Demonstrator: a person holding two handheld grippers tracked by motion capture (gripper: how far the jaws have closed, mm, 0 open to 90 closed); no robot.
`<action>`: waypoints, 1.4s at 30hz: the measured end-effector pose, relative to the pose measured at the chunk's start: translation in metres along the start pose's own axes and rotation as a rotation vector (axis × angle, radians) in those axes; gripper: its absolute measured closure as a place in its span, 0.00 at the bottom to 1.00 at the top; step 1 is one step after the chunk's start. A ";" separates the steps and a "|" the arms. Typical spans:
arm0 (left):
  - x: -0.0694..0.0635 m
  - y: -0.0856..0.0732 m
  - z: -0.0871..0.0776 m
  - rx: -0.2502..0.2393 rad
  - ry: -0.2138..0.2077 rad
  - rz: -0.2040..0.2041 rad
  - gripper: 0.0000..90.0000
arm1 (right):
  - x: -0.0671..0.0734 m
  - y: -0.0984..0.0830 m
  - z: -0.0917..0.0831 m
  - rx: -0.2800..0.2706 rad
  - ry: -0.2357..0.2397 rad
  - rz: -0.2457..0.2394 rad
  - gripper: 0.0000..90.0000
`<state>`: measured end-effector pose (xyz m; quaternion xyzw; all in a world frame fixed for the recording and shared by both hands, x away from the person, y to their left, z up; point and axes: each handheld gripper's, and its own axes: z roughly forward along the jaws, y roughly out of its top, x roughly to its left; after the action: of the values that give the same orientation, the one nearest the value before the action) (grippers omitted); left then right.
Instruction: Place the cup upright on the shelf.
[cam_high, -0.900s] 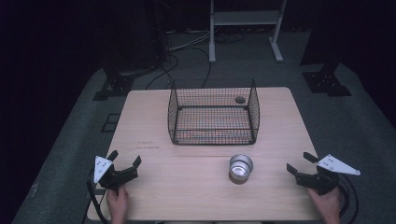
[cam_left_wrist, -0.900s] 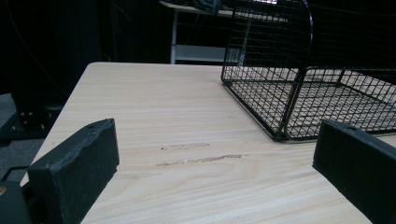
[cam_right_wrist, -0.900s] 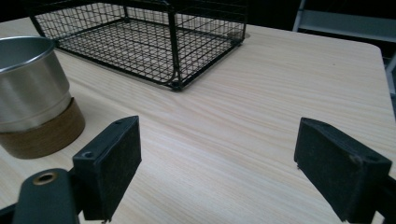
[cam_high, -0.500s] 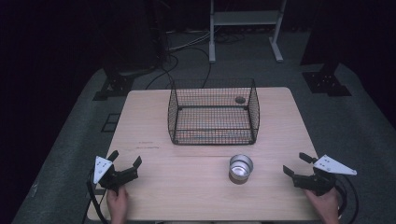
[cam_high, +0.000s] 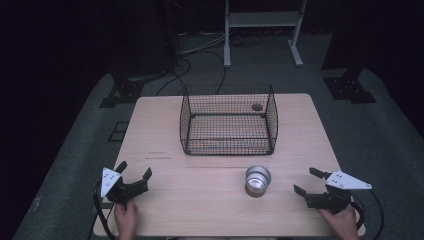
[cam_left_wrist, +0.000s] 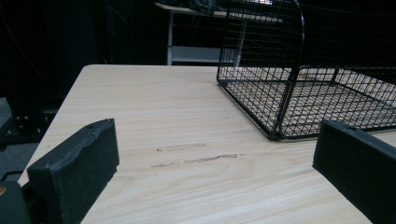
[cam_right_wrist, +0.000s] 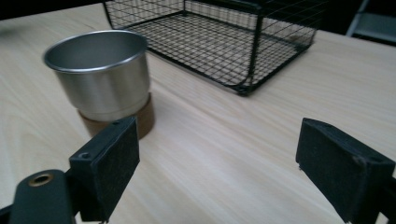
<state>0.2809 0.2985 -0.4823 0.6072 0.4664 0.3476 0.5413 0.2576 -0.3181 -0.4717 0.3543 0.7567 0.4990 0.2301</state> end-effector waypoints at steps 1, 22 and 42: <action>0.000 0.000 0.000 -0.001 0.000 0.003 0.00 | 0.004 0.000 0.003 -0.001 0.044 0.027 0.14; -0.003 0.000 0.001 0.005 -0.003 0.031 0.00 | 0.040 0.018 0.032 0.046 0.160 -0.070 0.14; -0.003 0.000 0.000 0.005 -0.006 0.031 0.00 | 0.053 0.029 0.072 0.125 0.229 -0.043 0.08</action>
<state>0.2801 0.2953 -0.4821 0.6167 0.4560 0.3530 0.5358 0.2824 -0.2279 -0.4735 0.2924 0.8151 0.4828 0.1303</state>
